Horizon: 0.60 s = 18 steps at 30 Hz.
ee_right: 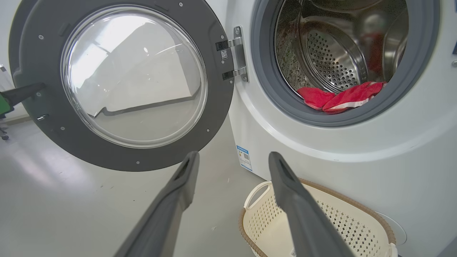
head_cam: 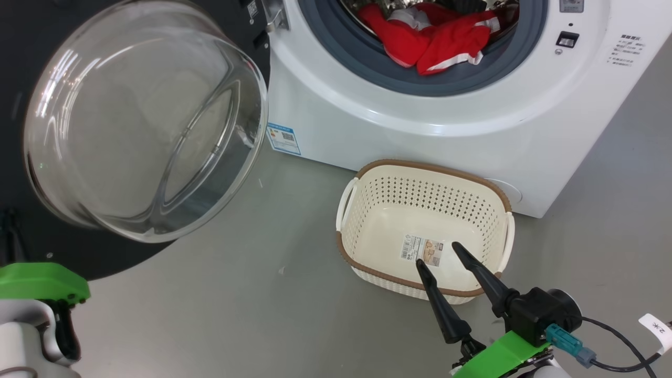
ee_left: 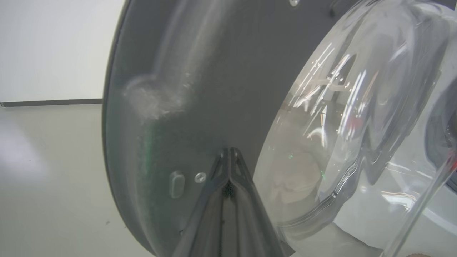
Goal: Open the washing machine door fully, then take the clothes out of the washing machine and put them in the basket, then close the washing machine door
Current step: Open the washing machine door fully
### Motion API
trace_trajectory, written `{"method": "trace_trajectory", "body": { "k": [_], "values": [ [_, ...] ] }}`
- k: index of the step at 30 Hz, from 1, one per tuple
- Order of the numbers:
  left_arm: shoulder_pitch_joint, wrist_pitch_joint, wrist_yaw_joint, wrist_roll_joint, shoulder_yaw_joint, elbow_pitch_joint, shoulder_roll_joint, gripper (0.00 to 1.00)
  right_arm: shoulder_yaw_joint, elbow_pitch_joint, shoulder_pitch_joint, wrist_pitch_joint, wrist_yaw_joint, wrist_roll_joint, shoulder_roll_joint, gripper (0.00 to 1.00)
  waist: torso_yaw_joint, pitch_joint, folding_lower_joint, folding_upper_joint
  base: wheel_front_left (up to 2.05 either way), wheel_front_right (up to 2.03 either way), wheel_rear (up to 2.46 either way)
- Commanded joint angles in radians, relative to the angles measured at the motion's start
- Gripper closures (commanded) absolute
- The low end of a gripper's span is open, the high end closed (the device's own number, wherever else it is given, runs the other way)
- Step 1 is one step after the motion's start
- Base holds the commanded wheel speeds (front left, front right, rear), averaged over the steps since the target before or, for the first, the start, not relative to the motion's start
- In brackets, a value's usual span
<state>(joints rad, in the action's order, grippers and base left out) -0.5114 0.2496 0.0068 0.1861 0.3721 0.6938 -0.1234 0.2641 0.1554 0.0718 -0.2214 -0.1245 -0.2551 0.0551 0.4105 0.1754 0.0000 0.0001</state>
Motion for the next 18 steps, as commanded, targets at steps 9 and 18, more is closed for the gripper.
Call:
{"method": "trace_trajectory", "body": {
  "k": [9, 18],
  "values": [
    [0.04, 0.012, -0.023, -0.025, 0.051, -0.191, 0.0, 0.0, 0.006, 0.005, 0.042, -0.033, -0.006, -0.055, -0.005, 0.0, -0.027, -0.048, 0.0, -0.0001, 0.0, 0.0, 0.0],
    [0.1, 0.007, -0.102, 0.048, -0.005, -0.404, 0.051, 0.0, -0.046, 0.009, 0.04, -0.04, -0.006, -0.077, -0.005, 0.0, -0.072, -0.095, 0.0, -0.0001, 0.0, 0.0, 0.0]
  ]
}}
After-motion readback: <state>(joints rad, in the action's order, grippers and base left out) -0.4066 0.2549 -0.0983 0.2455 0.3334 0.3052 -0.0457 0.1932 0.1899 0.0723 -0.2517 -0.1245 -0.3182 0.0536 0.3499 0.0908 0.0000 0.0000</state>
